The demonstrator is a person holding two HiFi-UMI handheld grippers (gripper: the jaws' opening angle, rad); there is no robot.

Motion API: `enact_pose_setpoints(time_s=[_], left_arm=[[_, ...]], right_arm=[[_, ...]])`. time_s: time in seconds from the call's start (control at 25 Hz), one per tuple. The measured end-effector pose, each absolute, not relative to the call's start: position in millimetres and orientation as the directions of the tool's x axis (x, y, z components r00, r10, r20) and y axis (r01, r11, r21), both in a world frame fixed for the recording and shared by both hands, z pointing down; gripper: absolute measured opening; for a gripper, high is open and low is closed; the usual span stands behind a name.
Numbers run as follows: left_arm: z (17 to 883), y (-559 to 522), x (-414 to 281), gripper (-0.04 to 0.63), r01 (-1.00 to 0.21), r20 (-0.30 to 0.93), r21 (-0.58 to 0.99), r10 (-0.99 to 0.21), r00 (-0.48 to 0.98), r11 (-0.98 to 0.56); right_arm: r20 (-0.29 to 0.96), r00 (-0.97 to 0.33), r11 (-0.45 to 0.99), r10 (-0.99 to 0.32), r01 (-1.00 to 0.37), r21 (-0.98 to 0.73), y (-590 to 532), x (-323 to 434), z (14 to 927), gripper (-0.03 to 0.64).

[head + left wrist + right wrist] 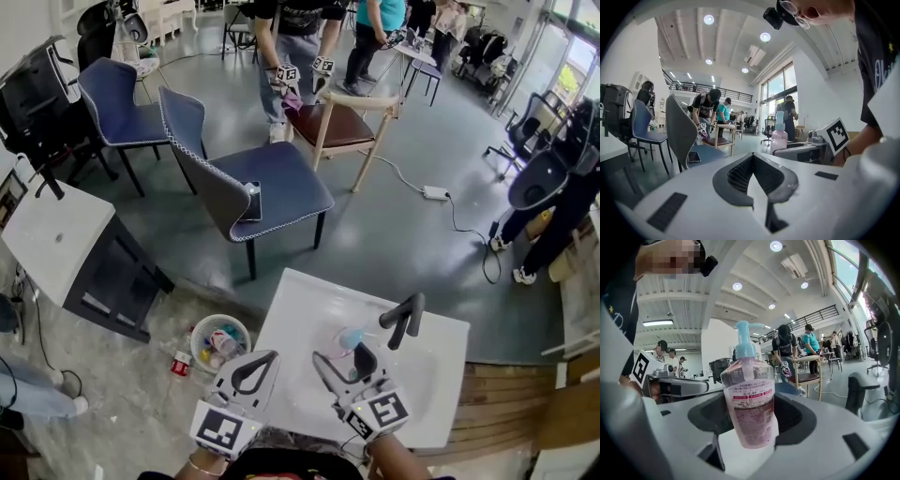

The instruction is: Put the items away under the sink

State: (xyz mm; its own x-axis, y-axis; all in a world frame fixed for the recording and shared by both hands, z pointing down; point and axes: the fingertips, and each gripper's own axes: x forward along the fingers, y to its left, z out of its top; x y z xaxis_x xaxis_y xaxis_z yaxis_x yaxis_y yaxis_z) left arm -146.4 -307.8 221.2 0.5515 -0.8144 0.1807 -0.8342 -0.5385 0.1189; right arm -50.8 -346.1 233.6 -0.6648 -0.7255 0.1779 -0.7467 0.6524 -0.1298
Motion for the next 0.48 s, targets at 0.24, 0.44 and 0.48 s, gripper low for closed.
enact_pose_setpoints(time_s=[0.24,0.44,0.48], left_arm=[[218.8,-301.7,-133.5,0.006,-0.818,0.181,0.133,-0.797,0.576,-0.560],[214.6,-294.2,-124.1,0.006,-0.811,0.178,0.124,-0.792,0.584,-0.571],[213.2,-292.1,-120.2,0.006,-0.810,0.177,0.120,-0.790,0.587,-0.574]], right_arm=[[0.165,-0.641,0.630,-0.749,-0.767,-0.120,-338.3,-35.7,221.5,0.322],[0.153,-0.635,0.624,-0.757,-0.773,-0.115,-329.1,-23.7,215.7,0.322],[0.151,-0.634,0.624,-0.758,-0.773,-0.116,-326.3,-20.0,214.8,0.321]])
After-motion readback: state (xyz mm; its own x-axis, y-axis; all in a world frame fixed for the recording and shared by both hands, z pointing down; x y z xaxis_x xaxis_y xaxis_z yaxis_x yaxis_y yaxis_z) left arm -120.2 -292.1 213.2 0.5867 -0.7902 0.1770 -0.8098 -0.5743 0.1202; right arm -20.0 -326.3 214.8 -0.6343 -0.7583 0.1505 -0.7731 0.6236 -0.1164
